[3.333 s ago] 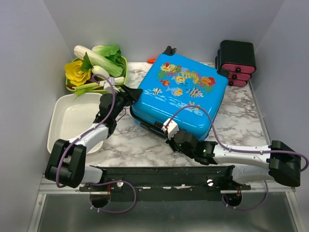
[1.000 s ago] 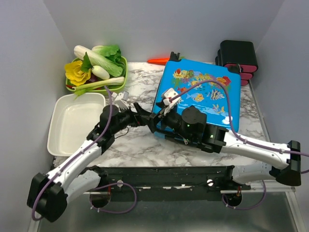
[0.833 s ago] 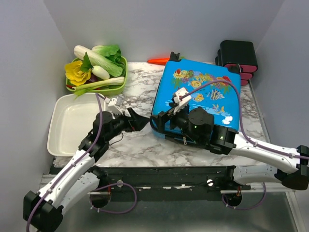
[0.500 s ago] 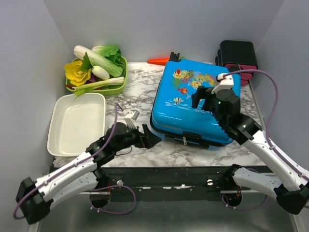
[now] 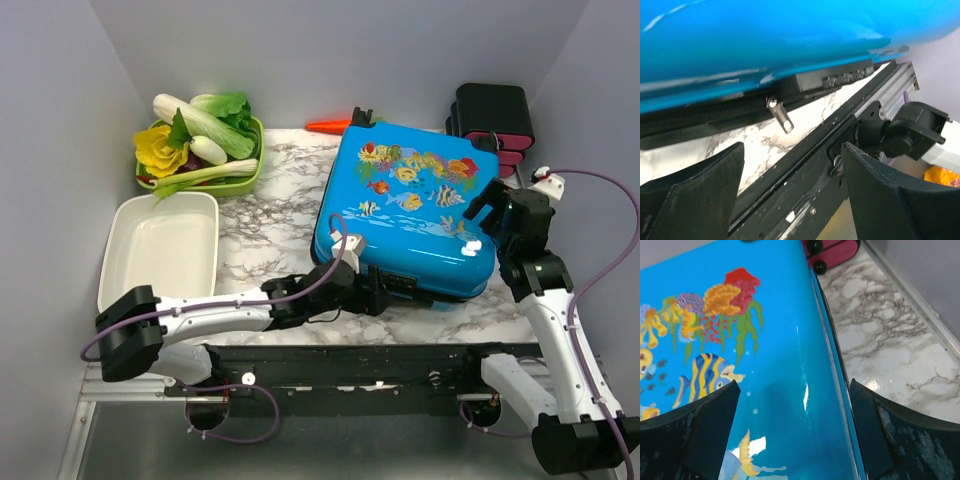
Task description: Open, take out, and arrange the luggage
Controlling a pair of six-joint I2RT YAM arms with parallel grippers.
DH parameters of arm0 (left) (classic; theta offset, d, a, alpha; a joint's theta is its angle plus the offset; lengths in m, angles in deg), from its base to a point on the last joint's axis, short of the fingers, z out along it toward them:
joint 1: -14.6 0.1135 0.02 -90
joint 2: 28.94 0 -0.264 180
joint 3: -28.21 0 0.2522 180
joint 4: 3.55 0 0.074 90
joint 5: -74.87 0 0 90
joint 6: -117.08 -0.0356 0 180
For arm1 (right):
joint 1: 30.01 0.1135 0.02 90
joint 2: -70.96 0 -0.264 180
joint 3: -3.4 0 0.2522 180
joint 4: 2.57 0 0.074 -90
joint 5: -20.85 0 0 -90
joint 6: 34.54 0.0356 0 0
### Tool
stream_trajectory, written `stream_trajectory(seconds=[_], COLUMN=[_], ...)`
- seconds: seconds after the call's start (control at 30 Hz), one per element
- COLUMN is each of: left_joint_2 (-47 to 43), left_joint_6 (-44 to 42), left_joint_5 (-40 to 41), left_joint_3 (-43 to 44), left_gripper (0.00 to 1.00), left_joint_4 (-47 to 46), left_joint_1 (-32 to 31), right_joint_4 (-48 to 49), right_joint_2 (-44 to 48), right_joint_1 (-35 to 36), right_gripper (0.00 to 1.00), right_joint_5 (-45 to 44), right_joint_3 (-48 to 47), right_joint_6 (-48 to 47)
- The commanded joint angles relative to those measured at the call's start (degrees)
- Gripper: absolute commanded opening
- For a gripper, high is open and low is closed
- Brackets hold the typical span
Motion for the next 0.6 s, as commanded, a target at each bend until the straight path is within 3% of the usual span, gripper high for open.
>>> stream_trajectory(seconds=[0.0,0.27,0.4,0.57], left_joint_2=[5.32,14.90,16.84,16.49], left_joint_6=[0.55,0.81,1.69,2.48], left_joint_5=[1.68,1.59,4.48,7.39], left_joint_3=[3.28,8.72,10.48,11.28], left_gripper=[0.79,0.63,0.46,0.44], left_joint_4=[-6.51,-4.50,-3.28,-0.81], left_joint_1=[-0.46,-0.38,-0.37,-0.37], right_joint_4=[-0.96,-0.17,0.10,0.97], right_joint_2=[0.22,-0.31,0.56,1.62], right_joint_1=[-0.55,-0.73,-0.73,-0.82], right_gripper=[1.00,1.00,1.00,1.00], right_joint_5=[1.70,2.84,3.45,3.72], right_joint_3=[2.01,2.89,2.98,3.60], right_joint_6=[1.30,1.22,1.13,1.04])
